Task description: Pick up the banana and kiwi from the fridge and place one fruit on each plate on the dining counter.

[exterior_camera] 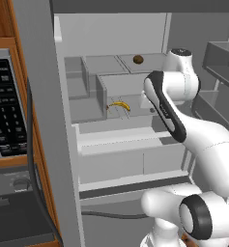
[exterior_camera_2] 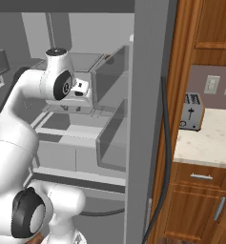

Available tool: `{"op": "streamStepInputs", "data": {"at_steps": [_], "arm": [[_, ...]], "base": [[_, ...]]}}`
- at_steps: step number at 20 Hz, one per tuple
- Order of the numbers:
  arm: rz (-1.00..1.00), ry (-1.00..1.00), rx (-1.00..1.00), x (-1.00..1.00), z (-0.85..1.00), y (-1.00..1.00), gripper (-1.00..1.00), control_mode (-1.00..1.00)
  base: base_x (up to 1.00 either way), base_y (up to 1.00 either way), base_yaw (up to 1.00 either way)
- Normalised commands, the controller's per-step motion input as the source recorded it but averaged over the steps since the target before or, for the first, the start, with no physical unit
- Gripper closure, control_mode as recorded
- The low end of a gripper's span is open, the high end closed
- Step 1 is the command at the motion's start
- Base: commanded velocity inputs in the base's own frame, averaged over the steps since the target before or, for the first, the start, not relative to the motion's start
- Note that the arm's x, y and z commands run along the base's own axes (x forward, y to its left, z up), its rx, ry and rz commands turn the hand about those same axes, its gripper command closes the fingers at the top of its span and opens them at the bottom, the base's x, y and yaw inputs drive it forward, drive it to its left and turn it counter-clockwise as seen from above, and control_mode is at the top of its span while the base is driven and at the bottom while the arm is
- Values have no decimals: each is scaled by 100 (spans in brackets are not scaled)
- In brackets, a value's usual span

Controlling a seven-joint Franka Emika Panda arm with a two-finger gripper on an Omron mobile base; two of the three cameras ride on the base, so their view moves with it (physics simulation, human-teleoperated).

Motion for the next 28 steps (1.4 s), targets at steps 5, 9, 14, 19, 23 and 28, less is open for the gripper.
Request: {"op": "streamStepInputs", "data": {"at_steps": [5,9,14,19,23,28], "arm": [[0,0,-2,0,-49,-1,-100,-100],[0,-11,1,2,-67,0,-100,-100],[0,-32,-2,41,-37,0,-100,-100],[0,-26,-12,58,12,0,-100,-100],[0,0,-1,68,6,-4,-100,-100],[-1,-9,7,38,1,-7,-100,-100]], "base": [[0,0,0],[0,0,0],[0,0,0],[0,0,0],[0,0,0],[0,0,0]]}}
